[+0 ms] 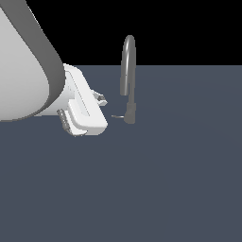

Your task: Turn on the faucet by rotating a designated handle.

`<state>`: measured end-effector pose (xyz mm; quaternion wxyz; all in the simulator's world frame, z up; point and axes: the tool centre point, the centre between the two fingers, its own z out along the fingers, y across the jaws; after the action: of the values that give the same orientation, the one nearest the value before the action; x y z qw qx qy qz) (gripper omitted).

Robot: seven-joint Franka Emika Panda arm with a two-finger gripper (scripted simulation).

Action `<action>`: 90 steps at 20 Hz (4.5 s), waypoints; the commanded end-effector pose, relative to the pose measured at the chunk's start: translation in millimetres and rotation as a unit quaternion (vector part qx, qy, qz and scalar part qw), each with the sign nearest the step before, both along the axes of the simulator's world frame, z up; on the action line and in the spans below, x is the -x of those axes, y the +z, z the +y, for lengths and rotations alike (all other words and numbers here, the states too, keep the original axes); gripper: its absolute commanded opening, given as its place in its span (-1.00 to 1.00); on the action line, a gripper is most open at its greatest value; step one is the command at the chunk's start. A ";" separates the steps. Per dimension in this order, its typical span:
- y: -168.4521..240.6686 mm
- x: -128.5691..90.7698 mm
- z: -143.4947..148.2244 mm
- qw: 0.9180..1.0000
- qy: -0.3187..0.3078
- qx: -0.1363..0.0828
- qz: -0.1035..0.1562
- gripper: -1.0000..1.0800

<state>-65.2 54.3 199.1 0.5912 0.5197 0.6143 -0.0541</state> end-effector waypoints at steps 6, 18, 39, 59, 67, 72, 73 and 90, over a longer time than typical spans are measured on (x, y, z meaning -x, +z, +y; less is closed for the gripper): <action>-24.4 -12.2 -2.5 0.997 0.060 0.057 0.002 -1.00; -63.1 -32.4 -11.0 0.976 0.154 0.151 0.005 -1.00; -119.9 -71.2 -35.4 0.905 0.298 0.302 0.013 -1.00; -113.4 -81.8 -35.9 0.887 0.323 0.330 0.015 -1.00; -98.8 -82.6 -32.3 0.887 0.323 0.328 0.020 -1.00; -79.6 -81.7 -37.7 0.887 0.323 0.329 0.018 -1.00; -75.8 -81.5 -38.8 0.887 0.323 0.329 0.018 -1.00; -46.5 -74.7 -73.9 0.887 0.325 0.327 0.021 -1.00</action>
<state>10.5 -2.9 134.1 0.6892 0.0595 0.7197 -0.0592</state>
